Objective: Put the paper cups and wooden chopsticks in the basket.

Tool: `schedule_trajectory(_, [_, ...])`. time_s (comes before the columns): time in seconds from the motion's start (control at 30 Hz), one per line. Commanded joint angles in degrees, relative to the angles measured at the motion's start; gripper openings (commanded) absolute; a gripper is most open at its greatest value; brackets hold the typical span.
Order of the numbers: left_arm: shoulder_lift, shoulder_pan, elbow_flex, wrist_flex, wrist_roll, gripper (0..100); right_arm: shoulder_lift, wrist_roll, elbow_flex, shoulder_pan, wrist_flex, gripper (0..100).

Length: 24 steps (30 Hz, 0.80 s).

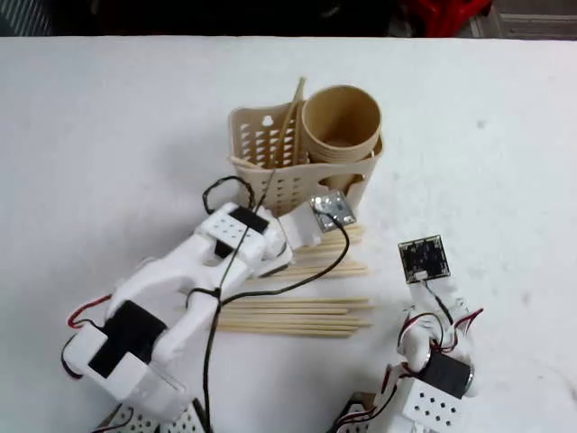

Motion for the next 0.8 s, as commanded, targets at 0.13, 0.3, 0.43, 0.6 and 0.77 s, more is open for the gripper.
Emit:
schedule_trajectory(0.13, [-10.0,0.6,1.0,6.3,-0.1,2,-0.5,0.8,0.4,0.5,-0.1,1.7])
schedule_trajectory(0.3, [-21.8,0.6,7.3,6.5,0.1,2,-0.5,0.8,0.4,0.5,-0.1,1.7])
schedule_trajectory(0.43, [-29.5,0.5,11.3,6.7,0.2,2,-0.5,0.8,0.4,0.5,-0.1,1.7])
schedule_trajectory(0.6, [-37.4,0.5,12.0,11.6,0.1,2,-0.5,0.8,0.4,0.5,-0.1,1.7])
schedule_trajectory(0.77, [-42.9,0.6,12.4,14.9,0.1,2,-0.5,0.8,0.4,0.5,-0.1,1.7])
